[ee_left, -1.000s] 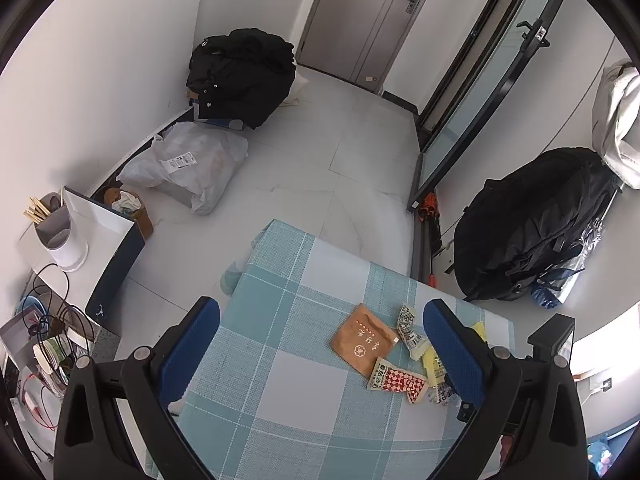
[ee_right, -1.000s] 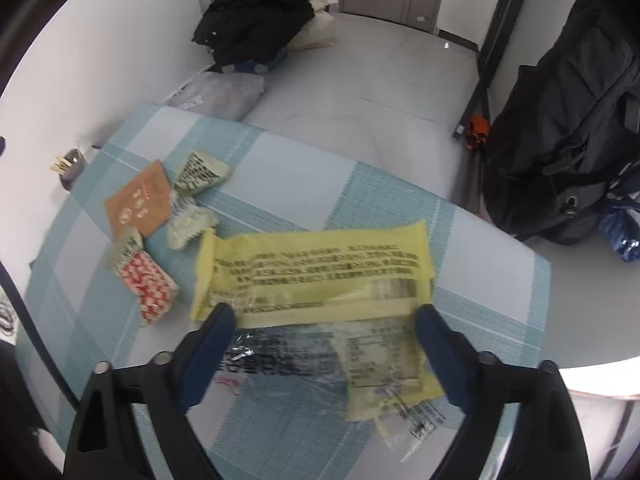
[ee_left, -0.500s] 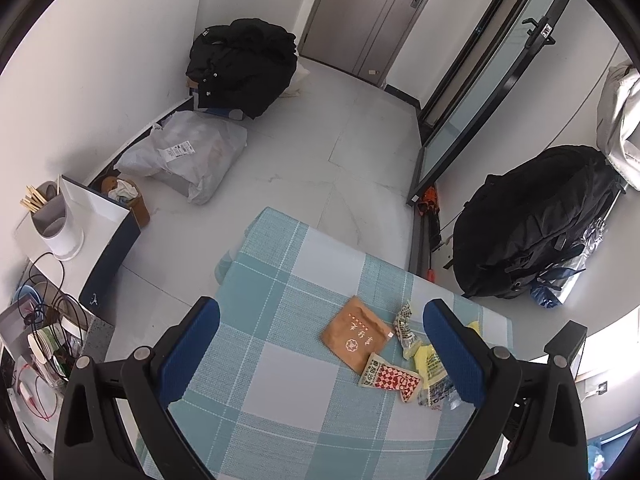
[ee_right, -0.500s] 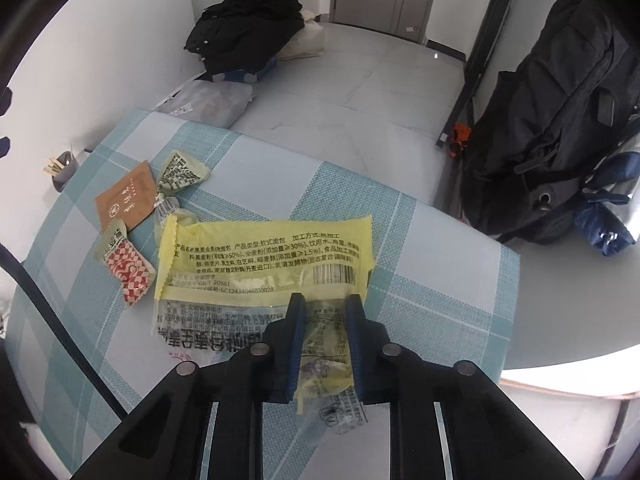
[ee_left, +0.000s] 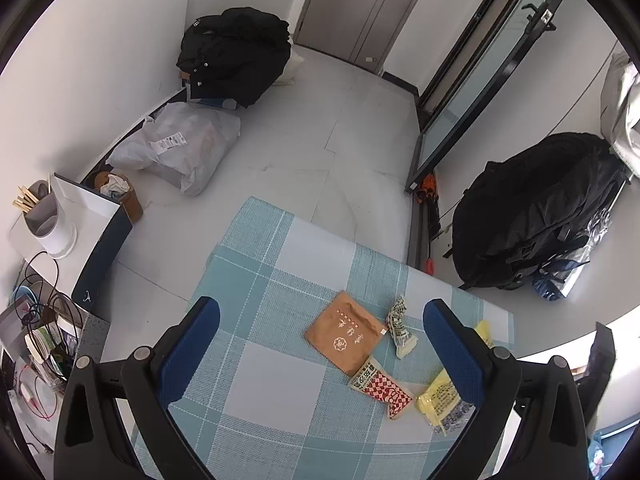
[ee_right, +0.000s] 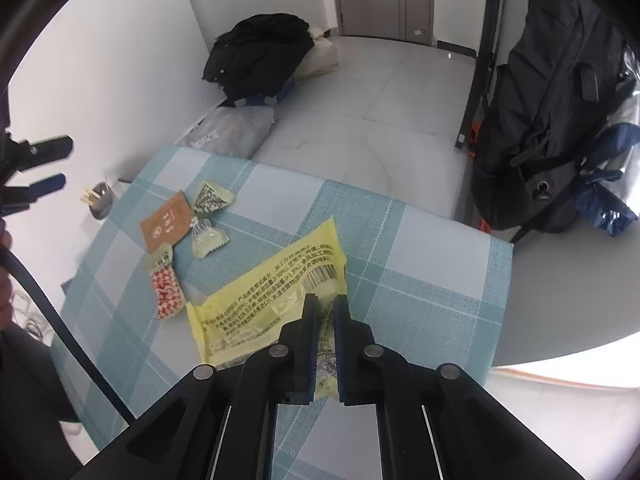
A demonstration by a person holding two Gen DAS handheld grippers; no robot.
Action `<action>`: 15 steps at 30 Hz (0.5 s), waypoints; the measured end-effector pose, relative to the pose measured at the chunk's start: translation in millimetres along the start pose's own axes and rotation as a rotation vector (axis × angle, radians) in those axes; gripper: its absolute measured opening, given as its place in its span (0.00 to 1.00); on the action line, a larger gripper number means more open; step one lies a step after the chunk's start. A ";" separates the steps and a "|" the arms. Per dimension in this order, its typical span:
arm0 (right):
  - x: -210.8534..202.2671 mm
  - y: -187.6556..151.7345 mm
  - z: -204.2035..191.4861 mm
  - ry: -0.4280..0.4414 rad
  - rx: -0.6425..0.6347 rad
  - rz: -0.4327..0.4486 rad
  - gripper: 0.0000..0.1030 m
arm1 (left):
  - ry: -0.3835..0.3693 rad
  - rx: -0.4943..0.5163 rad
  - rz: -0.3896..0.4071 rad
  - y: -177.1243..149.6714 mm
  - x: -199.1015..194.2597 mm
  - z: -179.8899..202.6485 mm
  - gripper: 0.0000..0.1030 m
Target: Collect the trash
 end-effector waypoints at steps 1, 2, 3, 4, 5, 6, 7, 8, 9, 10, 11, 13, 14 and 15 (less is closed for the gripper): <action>-3.2 -1.6 1.0 0.010 0.002 0.011 0.05 | -0.002 0.001 -0.006 0.1 1.7 1.6 0.97; -6.5 -2.8 2.5 0.016 0.004 0.021 0.05 | -0.007 0.002 -0.017 -0.1 4.2 3.0 0.97; -8.9 -3.7 3.9 0.023 0.007 0.026 0.03 | -0.008 0.001 -0.025 -0.1 6.6 4.5 0.97; -10.0 -4.3 5.1 0.036 0.007 0.029 0.02 | -0.009 0.002 -0.032 0.1 8.8 6.5 0.97; -12.8 -5.9 7.1 0.047 0.009 0.037 0.02 | -0.009 0.005 -0.035 0.0 10.1 8.5 0.97; -15.0 -7.1 9.1 0.050 0.010 0.043 0.02 | -0.007 0.012 -0.036 0.0 12.1 11.5 0.97; -17.1 -8.6 10.7 0.057 0.011 0.046 0.02 | -0.002 0.017 -0.037 -0.4 13.4 13.0 0.97; -18.6 -10.5 10.7 0.069 0.013 0.049 0.02 | 0.007 0.025 -0.041 -0.8 15.8 15.8 0.97; -18.6 -12.5 11.4 0.086 0.015 0.052 0.02 | 0.014 0.031 -0.048 -1.6 18.8 18.2 0.97; -17.4 -13.9 11.2 0.096 0.016 0.044 0.02 | 0.016 0.033 -0.056 -2.4 21.0 18.8 0.97; -16.6 -15.2 10.7 0.107 0.014 0.038 0.02 | 0.013 0.037 -0.073 -4.0 24.6 20.0 0.97; -19.9 -18.8 11.0 0.119 0.011 0.045 0.01 | 0.009 0.046 -0.098 -8.2 29.2 20.0 0.97; -22.1 -20.1 10.2 0.122 0.008 0.046 0.01 | 0.009 0.052 -0.112 -11.4 31.8 20.1 0.97; -27.0 -21.2 10.3 0.124 0.004 0.063 0.01 | 0.008 0.058 -0.125 -14.2 34.2 20.4 0.97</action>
Point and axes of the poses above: each gripper's, at about its wrist camera, not at the fingertips, and x roughly the way its jaws point, z to its right, y to its top, the point moved 1 cm from there along x, roughly the way its jaws point, and after that the axes turned 14 degrees about -z, right-handed, at the moved point
